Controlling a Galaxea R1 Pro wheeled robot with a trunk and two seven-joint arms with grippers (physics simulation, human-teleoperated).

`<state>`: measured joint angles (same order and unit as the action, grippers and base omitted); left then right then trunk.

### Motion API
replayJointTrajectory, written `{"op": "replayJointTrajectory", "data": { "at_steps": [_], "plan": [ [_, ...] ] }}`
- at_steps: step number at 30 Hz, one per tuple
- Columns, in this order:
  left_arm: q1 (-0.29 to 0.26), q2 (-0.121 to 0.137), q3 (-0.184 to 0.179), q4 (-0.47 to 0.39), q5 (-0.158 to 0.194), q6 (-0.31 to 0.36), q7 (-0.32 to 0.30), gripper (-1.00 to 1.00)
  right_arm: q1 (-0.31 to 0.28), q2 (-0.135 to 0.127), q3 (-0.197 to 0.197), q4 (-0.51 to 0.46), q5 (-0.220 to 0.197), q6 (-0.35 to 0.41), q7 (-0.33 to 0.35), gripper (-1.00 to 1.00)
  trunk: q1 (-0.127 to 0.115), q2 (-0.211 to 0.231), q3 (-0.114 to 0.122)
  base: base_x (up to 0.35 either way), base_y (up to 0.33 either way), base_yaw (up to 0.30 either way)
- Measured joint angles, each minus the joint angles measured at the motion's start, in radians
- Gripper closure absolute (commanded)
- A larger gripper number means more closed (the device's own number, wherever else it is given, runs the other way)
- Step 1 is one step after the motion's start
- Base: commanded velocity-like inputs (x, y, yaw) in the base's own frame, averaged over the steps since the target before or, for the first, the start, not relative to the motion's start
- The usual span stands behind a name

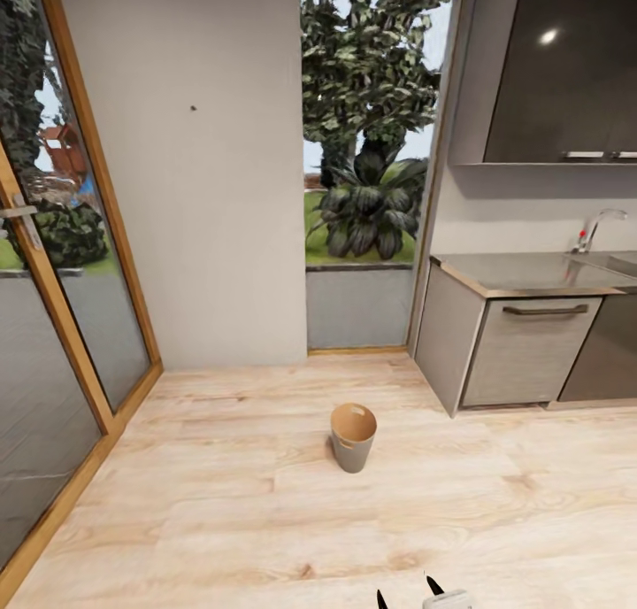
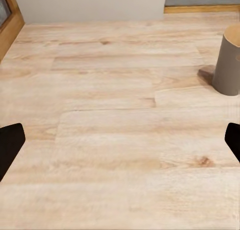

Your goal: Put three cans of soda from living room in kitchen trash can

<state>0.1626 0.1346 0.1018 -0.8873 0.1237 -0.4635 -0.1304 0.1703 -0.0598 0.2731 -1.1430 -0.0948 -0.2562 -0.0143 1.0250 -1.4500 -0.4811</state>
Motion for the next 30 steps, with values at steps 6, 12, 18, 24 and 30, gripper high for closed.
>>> {"op": "replayJointTrajectory", "data": {
  "at_steps": [6,12,18,24,30],
  "plan": [
    [0.000,0.000,0.000,0.014,0.002,-0.002,0.000,-1.00,0.000,0.000,0.000,0.000,0.001,0.000,0.000,-1.00,0.000,0.000,0.000,0.319,0.084,0.000],
    [0.000,0.000,0.000,0.016,0.002,-0.003,0.000,-1.00,0.000,0.000,0.000,0.000,0.001,0.000,0.000,-1.00,0.000,0.000,0.000,0.325,0.026,0.000],
    [0.000,0.000,-0.001,0.016,0.002,-0.003,0.000,-1.00,0.000,0.000,0.000,0.000,0.001,0.000,0.000,-1.00,0.000,0.000,0.000,0.326,0.003,0.000],
    [0.000,0.000,-0.001,0.014,0.002,-0.003,0.000,-1.00,0.000,0.000,0.000,0.000,0.001,0.000,0.000,-1.00,0.000,0.000,0.000,0.326,0.001,0.000],
    [0.000,0.000,-0.001,0.014,0.002,-0.003,0.000,-1.00,0.000,0.000,0.000,0.000,0.001,0.000,0.000,-1.00,0.000,0.000,0.000,0.326,0.000,0.000]
  ]
}}
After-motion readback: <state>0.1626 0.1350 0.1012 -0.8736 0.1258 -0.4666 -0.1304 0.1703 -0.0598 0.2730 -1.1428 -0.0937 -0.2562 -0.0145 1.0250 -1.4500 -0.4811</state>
